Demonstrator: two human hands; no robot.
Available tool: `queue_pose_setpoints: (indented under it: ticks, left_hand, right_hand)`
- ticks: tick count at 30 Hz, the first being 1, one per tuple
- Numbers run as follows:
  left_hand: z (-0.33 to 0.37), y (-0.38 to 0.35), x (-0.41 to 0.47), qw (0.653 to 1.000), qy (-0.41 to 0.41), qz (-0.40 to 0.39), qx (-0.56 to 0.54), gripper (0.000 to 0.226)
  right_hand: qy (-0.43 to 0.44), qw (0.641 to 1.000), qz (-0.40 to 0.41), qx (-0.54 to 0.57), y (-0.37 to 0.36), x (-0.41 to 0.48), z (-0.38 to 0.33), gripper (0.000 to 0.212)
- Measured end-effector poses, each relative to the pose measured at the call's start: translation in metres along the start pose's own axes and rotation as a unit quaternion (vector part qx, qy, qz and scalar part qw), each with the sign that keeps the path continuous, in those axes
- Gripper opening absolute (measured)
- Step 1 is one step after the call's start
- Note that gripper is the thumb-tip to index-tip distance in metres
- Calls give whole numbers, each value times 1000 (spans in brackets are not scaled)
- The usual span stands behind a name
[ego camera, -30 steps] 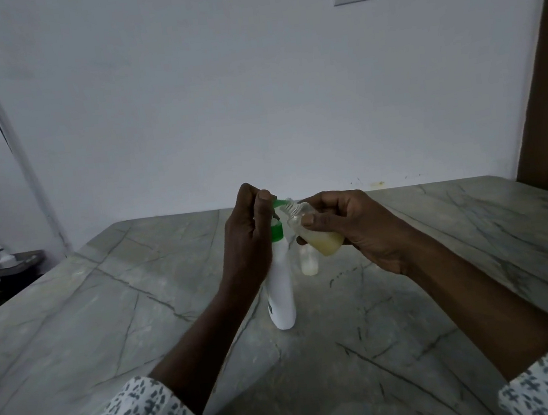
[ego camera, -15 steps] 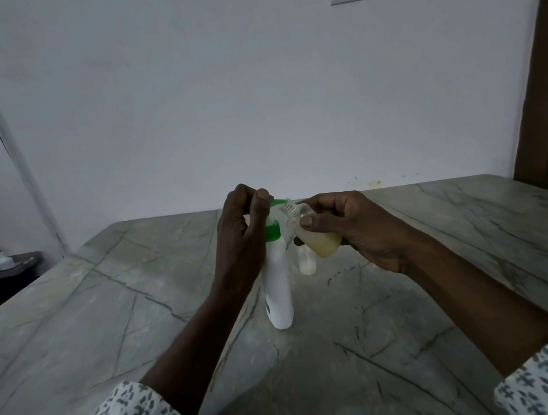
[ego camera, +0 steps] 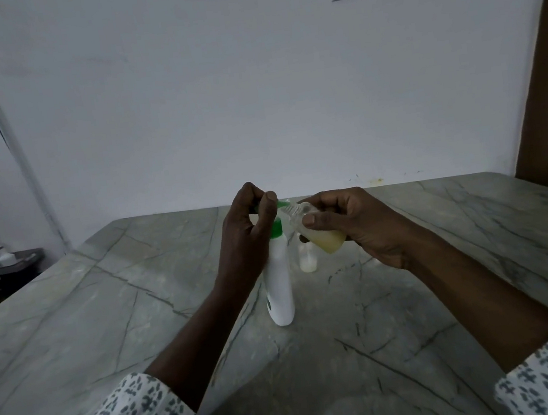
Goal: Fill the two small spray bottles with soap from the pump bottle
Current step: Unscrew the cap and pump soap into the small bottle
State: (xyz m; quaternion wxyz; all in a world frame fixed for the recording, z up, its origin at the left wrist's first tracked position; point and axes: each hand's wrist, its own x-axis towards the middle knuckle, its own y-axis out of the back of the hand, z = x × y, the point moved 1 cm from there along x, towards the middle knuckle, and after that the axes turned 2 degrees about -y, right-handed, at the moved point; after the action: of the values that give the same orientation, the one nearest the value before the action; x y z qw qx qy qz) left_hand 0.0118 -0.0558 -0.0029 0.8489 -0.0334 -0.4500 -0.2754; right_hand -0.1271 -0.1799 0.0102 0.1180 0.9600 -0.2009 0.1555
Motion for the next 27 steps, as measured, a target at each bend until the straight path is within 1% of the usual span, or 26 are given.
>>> queue_pose_setpoints:
  ticks: [3,6,10,12,15,17,20,27]
  left_hand:
    - [0,0,1,1000,1,-4,-3,33]
    - [1,2,1,1000,18,5,-21,34]
    - [4,4,2,999,14,29,-18,36]
    - [5,3,3,999,10,32,-18,36]
    - [5,3,3,999,6,28,-18,33]
    - [4,4,4,1000,10,20,-14,31]
    - [3,4,2,1000,16,-1,-17,34]
    - [1,4,4,999,17,-8,-26,36]
  right_hand:
    - [9,1000,3,-14,2,1,-1,29]
    - [8,1000,8,-15,3,0,-2,28]
    - [-12,1000,1,10,4,1,-1,26]
    - [-21,999,-6,36,4,1,0,29]
    - [-27,998,-14,51,2,3,1,38]
    - [-30,998,-17,46,2,3,2,40]
    - [-40,998,-20,48,3,2,3,44]
    - [-38,998,-14,48,3,2,5,42]
